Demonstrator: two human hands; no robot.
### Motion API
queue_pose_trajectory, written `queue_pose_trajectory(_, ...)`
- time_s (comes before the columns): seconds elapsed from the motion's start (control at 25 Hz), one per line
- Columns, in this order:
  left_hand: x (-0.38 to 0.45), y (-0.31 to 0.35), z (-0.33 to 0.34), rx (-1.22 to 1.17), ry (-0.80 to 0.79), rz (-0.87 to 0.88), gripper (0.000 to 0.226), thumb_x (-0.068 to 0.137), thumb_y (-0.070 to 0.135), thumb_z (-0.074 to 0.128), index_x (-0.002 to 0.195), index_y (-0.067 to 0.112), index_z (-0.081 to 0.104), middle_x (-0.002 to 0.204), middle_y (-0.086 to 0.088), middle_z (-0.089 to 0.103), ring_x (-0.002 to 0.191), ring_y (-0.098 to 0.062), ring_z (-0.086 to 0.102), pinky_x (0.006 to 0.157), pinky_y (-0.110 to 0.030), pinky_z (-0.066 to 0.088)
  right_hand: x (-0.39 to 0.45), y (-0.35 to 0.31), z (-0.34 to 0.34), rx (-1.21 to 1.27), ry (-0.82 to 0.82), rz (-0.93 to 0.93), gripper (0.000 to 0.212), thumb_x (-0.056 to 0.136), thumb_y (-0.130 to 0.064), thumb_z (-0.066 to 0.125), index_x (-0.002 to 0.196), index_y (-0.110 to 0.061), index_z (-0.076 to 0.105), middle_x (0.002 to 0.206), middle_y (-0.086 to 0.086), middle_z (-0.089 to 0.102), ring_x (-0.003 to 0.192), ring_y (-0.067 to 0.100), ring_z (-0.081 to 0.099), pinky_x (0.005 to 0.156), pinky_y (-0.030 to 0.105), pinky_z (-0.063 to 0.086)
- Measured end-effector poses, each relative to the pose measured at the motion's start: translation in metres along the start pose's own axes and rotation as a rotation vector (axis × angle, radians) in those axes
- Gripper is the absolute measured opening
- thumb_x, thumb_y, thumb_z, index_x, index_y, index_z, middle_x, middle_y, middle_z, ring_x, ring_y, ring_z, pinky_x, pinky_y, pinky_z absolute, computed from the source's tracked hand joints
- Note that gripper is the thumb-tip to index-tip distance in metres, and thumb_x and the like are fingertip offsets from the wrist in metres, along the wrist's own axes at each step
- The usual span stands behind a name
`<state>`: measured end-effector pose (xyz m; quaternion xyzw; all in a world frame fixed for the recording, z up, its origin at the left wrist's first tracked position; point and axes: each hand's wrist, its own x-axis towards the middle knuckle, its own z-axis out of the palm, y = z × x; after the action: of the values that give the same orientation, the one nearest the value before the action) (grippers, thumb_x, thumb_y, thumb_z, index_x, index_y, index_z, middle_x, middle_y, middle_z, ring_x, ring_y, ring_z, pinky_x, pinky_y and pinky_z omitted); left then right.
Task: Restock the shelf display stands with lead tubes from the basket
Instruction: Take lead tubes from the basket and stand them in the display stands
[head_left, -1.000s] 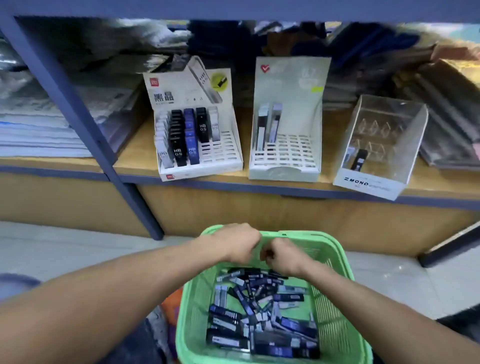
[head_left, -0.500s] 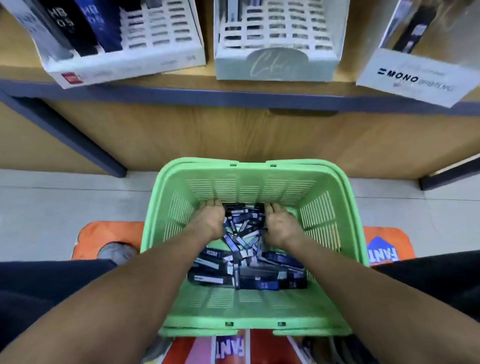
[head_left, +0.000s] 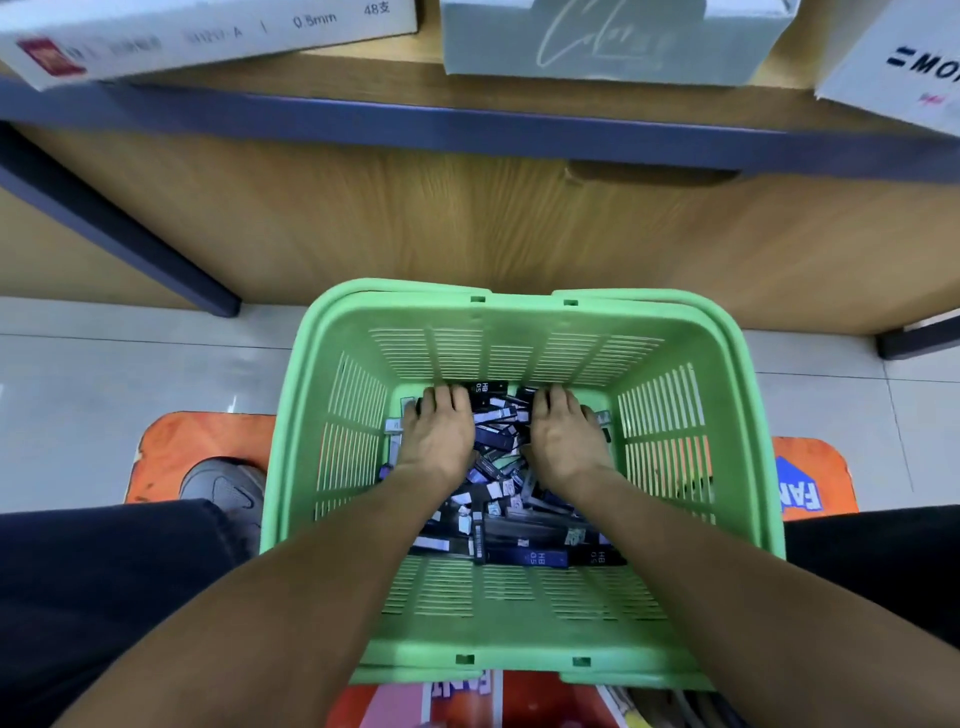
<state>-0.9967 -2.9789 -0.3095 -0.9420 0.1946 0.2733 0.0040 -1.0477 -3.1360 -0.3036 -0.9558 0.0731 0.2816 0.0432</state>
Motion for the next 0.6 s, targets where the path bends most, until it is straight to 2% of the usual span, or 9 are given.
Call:
queue_pose_trajectory(0.12,0.001,-0.003,0.001,-0.020,-0.017,0.024,0.085,0.083,0.040,0.077,0.144,0.006,0.028,0.144,-0.014,0.039,0.136,-0.030,0.039,0.117,-0.049,0.030,0.006,-0.001,0.002,0.020,-0.017,-0.026,0.082,0.091,-0.029,0.069,0.152,0.000,0.023,0.142,0.017,0.039,0.131,0.032,0.040,0.110,0.046,0.041)
queue_pose_trajectory(0.24,0.010,-0.003,-0.007,0.017,-0.073,-0.005,0.084,0.080,0.051,0.077,0.141,0.009,0.037,0.136,-0.009,0.042,0.130,-0.026,0.040,0.110,-0.046,0.034,0.011,-0.002,-0.001,0.058,-0.055,-0.031,0.070,0.089,-0.036,0.073,0.139,-0.005,0.035,0.131,0.015,0.042,0.120,0.029,0.043,0.102,0.042,0.049)
queue_pose_trajectory(0.32,0.014,0.002,-0.008,0.018,-0.101,-0.028,0.084,0.080,0.051,0.077,0.139,0.007,0.038,0.136,-0.012,0.043,0.129,-0.028,0.041,0.108,-0.044,0.036,0.013,-0.003,-0.003,0.095,-0.071,-0.014,0.065,0.089,-0.038,0.074,0.134,-0.006,0.039,0.128,0.015,0.044,0.117,0.029,0.046,0.102,0.040,0.049)
queue_pose_trajectory(0.44,0.013,0.007,-0.001,-0.170,-0.117,-0.108,0.080,0.080,0.046,0.080,0.135,0.003,0.040,0.130,-0.016,0.048,0.120,-0.031,0.051,0.102,-0.039,0.045,0.015,-0.004,-0.004,0.198,-0.086,0.043,0.058,0.090,-0.032,0.073,0.131,-0.005,0.041,0.128,0.016,0.048,0.116,0.031,0.052,0.098,0.037,0.051)
queue_pose_trajectory(0.52,0.013,0.009,0.000,-0.309,-0.122,-0.169,0.077,0.080,0.040,0.082,0.132,0.002,0.039,0.125,-0.016,0.050,0.113,-0.032,0.057,0.096,-0.038,0.049,0.017,-0.007,-0.003,0.306,-0.098,0.088,0.055,0.090,-0.026,0.074,0.129,-0.003,0.043,0.123,0.016,0.054,0.110,0.032,0.058,0.089,0.036,0.053)
queue_pose_trajectory(0.6,0.015,0.010,-0.001,-0.372,-0.142,-0.198,0.060,0.082,0.036,0.080,0.121,0.004,0.048,0.119,-0.015,0.053,0.100,-0.030,0.059,0.085,-0.037,0.052,0.017,-0.010,-0.002,0.388,-0.102,0.138,0.047,0.089,-0.019,0.073,0.125,-0.003,0.046,0.117,0.014,0.059,0.103,0.032,0.062,0.077,0.035,0.051)
